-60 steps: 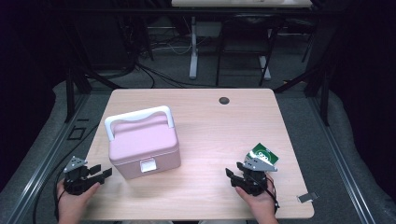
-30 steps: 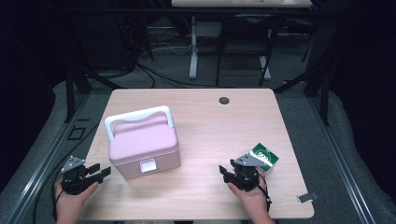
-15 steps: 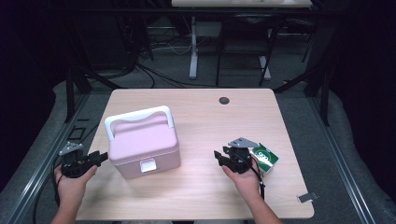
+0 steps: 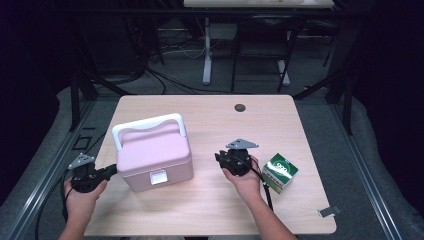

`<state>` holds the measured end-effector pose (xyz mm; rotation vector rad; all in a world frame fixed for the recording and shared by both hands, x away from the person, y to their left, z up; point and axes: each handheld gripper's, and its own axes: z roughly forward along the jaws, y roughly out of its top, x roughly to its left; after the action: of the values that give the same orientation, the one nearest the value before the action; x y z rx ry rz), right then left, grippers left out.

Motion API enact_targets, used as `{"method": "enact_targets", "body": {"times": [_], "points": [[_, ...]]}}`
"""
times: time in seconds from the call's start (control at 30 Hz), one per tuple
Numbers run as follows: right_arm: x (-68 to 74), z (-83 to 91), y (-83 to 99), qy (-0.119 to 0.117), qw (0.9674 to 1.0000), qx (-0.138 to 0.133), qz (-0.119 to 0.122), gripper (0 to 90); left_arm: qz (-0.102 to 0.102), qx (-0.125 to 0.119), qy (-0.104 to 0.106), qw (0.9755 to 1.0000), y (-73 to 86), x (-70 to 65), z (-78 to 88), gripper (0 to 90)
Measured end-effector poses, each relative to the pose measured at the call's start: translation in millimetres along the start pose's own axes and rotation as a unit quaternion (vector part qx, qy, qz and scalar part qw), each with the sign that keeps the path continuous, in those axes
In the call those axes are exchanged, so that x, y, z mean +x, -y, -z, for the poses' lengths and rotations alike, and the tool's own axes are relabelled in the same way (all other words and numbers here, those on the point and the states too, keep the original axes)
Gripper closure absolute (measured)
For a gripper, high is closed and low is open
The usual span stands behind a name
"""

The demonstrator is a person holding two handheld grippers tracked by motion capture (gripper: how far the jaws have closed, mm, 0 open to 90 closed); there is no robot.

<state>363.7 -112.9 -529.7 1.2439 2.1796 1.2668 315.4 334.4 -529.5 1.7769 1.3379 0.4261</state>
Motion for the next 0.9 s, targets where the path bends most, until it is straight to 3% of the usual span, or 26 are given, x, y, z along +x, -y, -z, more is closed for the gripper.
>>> {"method": "enact_targets", "body": {"times": [0.1, 0.17, 0.23, 0.37, 0.47, 0.53, 0.7, 0.77, 0.8, 0.9], "points": [[6.1, -5.6, -2.9, -0.002, 0.9999, 0.001, 0.012, 76.1, -0.005, 0.011, -0.001, 0.9999, -1.5, -4.8, -1.2, 89.9], [8.7, -9.1, -4.2, -0.007, 0.9999, -0.001, 0.013, 77.4, -0.007, 0.007, 0.015, 0.9998, -2.3, -8.1, -3.0, 90.0], [10.8, -12.8, -5.3, -0.013, 0.9998, 0.002, 0.012, 79.4, -0.021, 0.008, 0.003, 0.9998, -2.9, -11.5, -3.7, 90.0], [15.1, -20.7, -6.4, -0.017, 0.9998, 0.005, 0.013, 81.6, -0.017, 0.005, 0.009, 0.9998, -2.3, -12.3, -5.0, 90.0], [23.4, -30.0, -6.8, -0.039, 0.9991, 0.007, 0.014, 81.5, -0.023, 0.007, 0.011, 0.9996, -3.0, -15.9, -6.7, 90.0], [28.7, -34.1, -7.9, -0.036, 0.9991, 0.008, 0.021, 81.5, -0.024, 0.007, 0.013, 0.9996, -3.2, -17.0, -7.5, 90.0], [34.9, -38.3, -12.9, -0.048, 0.9986, 0.001, 0.023, 83.2, -0.027, 0.007, 0.016, 0.9995, -3.9, -22.1, -10.7, 90.0], [36.7, -38.0, -13.8, -0.031, 0.9991, 0.002, 0.028, 85.1, -0.026, 0.006, 0.012, 0.9996, -3.9, -23.5, -11.1, 90.0], [36.2, -37.1, -12.9, -0.046, 0.9987, 0.003, 0.020, 89.3, -0.027, 0.006, 0.014, 0.9995, -3.6, -25.0, -11.6, 90.0], [37.6, -35.1, -11.3, -0.043, 0.9987, 0.001, 0.026, 90.0, -0.025, 0.007, 0.014, 0.9996, -3.8, -26.2, -12.1, 90.0]]}}
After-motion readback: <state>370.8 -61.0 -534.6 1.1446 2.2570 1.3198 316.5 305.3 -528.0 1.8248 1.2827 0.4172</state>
